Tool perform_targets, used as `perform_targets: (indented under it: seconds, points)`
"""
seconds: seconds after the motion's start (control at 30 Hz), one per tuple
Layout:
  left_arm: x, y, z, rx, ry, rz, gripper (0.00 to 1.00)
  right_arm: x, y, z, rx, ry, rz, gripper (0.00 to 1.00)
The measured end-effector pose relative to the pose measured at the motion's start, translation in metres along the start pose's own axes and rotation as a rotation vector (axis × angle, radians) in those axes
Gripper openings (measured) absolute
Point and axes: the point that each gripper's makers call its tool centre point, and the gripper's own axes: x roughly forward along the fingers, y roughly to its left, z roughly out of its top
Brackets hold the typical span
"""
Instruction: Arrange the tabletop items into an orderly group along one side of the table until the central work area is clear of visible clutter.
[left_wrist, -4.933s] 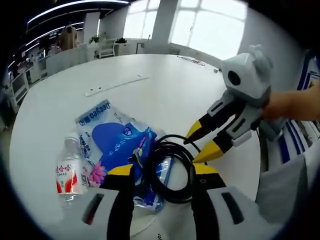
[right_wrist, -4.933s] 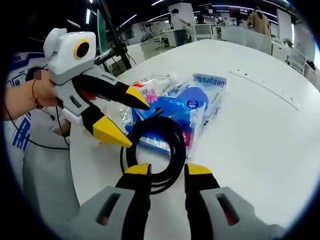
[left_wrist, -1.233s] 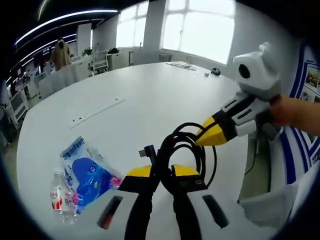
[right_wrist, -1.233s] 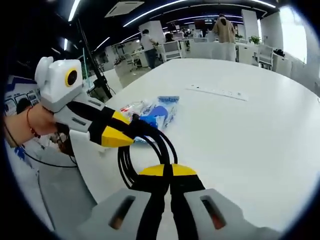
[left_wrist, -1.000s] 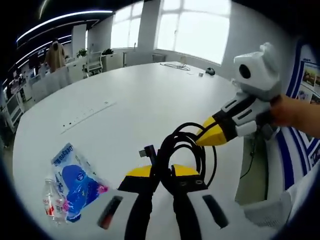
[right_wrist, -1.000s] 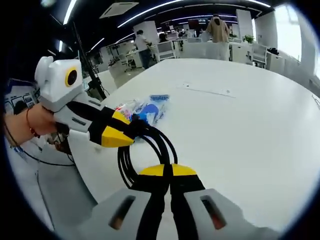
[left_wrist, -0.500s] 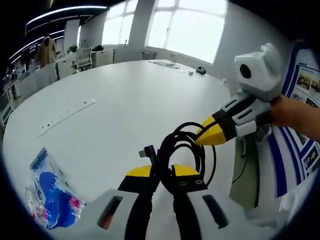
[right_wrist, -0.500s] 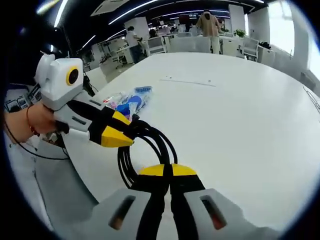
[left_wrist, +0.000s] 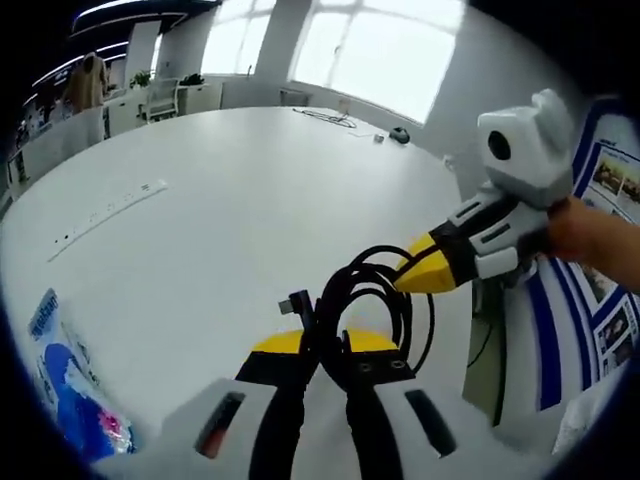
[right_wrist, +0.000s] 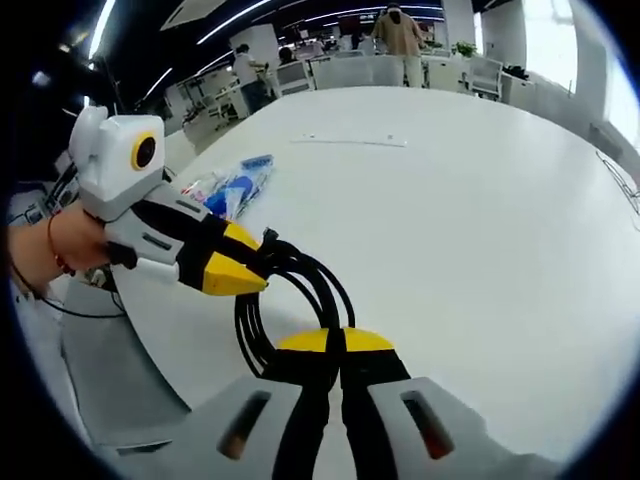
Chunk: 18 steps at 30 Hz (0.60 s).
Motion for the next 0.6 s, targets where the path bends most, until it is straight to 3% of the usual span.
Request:
perform_targets:
  seconds: [0.6]
  points:
    - [0.053, 0.004, -0.009, -0.048, 0.075, -0.016, 0.11, 0.026, -0.043, -0.025, 0.097, 0.037, -0.019, 0.00]
